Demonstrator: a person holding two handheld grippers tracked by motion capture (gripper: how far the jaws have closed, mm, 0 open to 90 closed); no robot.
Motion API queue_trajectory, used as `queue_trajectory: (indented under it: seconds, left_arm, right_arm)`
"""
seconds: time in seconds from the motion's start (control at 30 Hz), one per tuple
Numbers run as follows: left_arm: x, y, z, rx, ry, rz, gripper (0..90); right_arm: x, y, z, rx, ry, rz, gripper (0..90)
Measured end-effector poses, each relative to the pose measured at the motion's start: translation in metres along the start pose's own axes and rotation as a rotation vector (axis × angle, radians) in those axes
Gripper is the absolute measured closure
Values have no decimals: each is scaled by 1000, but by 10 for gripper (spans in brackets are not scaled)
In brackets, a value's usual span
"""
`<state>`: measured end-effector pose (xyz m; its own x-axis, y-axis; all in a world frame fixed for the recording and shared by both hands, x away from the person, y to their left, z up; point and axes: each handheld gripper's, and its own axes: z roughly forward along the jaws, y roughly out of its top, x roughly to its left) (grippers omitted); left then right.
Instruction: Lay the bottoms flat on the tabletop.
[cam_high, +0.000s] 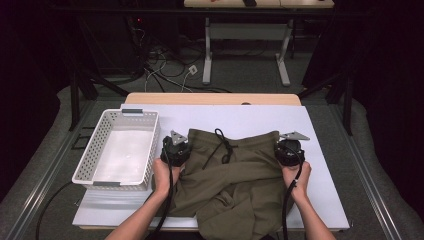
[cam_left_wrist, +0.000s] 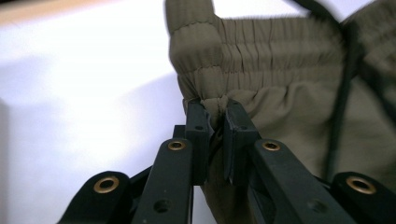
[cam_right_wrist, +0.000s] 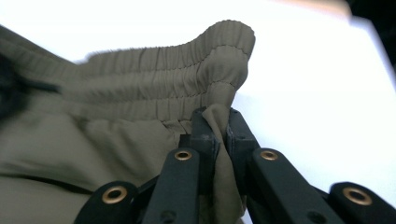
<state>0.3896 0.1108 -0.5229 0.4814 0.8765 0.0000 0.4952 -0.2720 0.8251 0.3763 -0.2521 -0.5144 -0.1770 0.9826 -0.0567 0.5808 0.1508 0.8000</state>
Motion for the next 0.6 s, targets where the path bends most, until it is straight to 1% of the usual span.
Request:
queue_trajectory:
  seconds: [0.07, 0.13, 0.17, 0.2, 0.23, 0.27, 0.33, 0.37, 0.4, 0.43, 0.5, 0.57, 0.6]
  left_arm:
    - [-1, 7, -9, -66, 38, -12, 826]
    - [0, 14, -18, -127, 65, -51, 826]
    - [1, 15, -20, -148, 77, -62, 826]
    - [2, 17, -24, -178, 94, -84, 826]
    - [2, 17, -26, -193, 102, -97, 826]
    - [2, 16, -27, -206, 111, -110, 826]
    - [0, 12, -27, -214, 117, -135, 825]
    - [-1, 10, -27, -208, 123, -135, 826]
    - [-2, 7, -26, -208, 122, -144, 826]
    - [-4, 4, -26, -201, 126, -145, 826]
    - [-7, 0, -24, -192, 128, -135, 825]
    - [-9, -4, -23, -185, 130, -129, 826]
    - [-9, -4, -23, -189, 132, -131, 826]
  right_arm:
    - [8, 11, -11, -78, -2, 11, 854]
    - [17, 22, -21, -156, -15, 10, 854]
    - [22, 26, -24, -188, -25, 16, 854]
    - [25, 29, -26, -205, -36, 18, 854]
    - [30, 32, -28, -219, -57, 10, 854]
    - [33, 33, -28, -230, -66, 6, 855]
    - [38, 31, -27, -224, -75, 6, 855]
    - [40, 28, -26, -220, -79, 4, 855]
    - [42, 25, -25, -211, -79, -1, 855]
    - [44, 21, -24, -205, -78, -6, 855]
    - [47, 14, -23, -185, -73, -21, 855]
    - [50, 9, -22, -175, -60, -28, 855]
    - [51, 7, -22, -171, -58, -39, 855]
